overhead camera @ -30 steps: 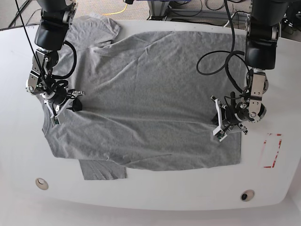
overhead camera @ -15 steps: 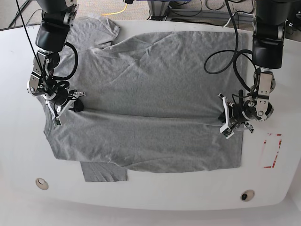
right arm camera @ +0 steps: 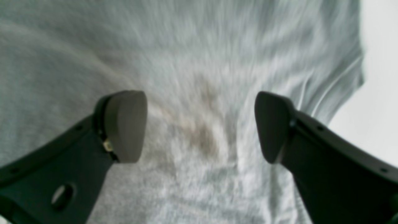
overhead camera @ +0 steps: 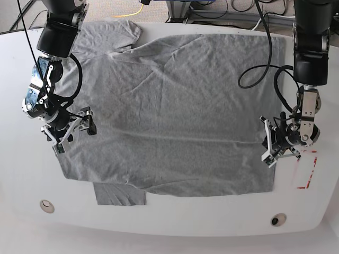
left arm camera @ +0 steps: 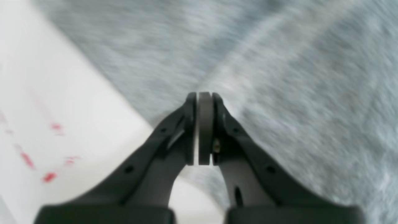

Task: Layout the t-shirt on the table in an organized manner, then fold the t-shirt properly
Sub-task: 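Drag the grasped fabric with both grippers toward the shoulders to spread the shirt, then grasp the shoulder corners with both grippers and hold them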

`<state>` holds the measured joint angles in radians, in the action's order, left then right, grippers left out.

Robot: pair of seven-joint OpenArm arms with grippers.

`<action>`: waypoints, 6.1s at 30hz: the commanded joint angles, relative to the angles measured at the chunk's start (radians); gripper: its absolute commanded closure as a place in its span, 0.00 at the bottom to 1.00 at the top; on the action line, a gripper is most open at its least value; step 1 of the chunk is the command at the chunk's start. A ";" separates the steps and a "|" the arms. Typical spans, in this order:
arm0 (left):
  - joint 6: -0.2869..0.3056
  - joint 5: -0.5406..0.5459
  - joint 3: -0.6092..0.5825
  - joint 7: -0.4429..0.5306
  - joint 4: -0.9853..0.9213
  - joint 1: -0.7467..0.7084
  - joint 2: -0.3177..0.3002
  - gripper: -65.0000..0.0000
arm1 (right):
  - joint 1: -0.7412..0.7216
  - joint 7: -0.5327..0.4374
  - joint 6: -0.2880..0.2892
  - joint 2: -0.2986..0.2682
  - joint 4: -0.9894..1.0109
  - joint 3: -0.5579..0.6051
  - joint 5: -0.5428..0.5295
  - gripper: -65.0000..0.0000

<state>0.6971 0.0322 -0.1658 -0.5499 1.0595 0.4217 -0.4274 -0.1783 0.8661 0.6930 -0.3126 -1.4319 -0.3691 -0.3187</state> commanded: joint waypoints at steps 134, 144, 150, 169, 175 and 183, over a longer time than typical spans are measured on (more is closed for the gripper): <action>0.001 0.142 0.860 -0.172 0.930 -0.976 0.207 0.43 | 0.530 0.091 0.005 0.329 -0.281 -0.580 -0.006 1.00; 0.001 0.147 0.835 -0.172 0.930 -1.065 0.213 0.43 | 0.530 0.091 0.005 0.329 -0.281 -0.580 -0.007 1.00; 0.001 0.147 0.797 -0.172 0.927 -1.098 0.213 0.43 | 0.530 0.091 0.005 0.329 -0.284 -0.580 -0.009 1.00; 0.001 0.145 0.733 -0.172 0.894 -1.093 0.269 0.43 | 0.532 0.091 0.005 0.327 -0.281 -0.580 -0.013 1.00; 0.001 0.142 0.699 -0.170 0.884 -1.091 0.270 0.43 | 0.532 0.091 0.005 0.327 -0.281 -0.580 -0.015 1.00; 0.001 0.142 0.691 -0.166 0.812 -1.091 0.269 0.43 | 0.532 0.091 0.005 0.327 -0.283 -0.583 -0.015 1.00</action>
<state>0.6998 0.1703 0.5198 -0.7326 1.8671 -0.6628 -0.1478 0.3447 0.9245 0.6991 0.0193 -1.7092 -0.9489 -0.3481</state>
